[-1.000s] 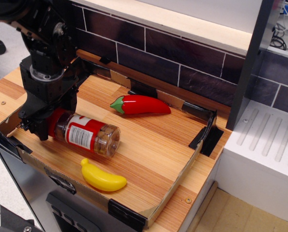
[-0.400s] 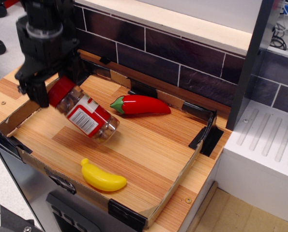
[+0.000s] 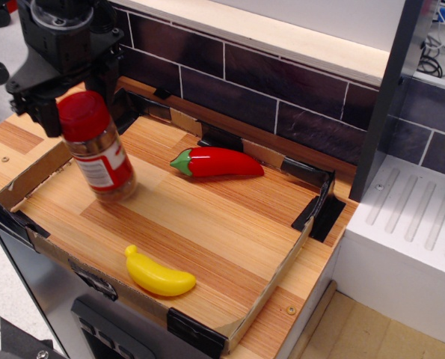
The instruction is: Upright basil bottle
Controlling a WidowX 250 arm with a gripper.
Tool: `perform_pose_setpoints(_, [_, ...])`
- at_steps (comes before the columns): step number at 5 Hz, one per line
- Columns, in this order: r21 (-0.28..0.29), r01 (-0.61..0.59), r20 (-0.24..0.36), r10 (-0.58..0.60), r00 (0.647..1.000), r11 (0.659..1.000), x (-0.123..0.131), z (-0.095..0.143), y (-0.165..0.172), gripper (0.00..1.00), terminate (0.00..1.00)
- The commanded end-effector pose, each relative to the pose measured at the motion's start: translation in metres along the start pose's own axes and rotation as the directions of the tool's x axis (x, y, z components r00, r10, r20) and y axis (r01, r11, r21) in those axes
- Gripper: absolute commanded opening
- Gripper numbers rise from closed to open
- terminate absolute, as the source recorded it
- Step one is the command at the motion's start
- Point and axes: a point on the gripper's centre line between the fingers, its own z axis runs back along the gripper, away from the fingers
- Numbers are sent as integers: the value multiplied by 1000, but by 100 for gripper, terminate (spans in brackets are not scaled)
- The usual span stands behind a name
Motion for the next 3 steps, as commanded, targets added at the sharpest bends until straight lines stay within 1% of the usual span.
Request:
perform_pose_setpoints(1, [11, 58, 90, -59, 994, 998, -6, 2, -5, 0, 0])
perform_pose_setpoints(2, [66, 60, 44, -63, 997, 996, -7, -2, -8, 100, 0])
perform_pose_setpoints(3, [58, 66, 30, -68, 997, 996, -5, 0, -8, 100, 0])
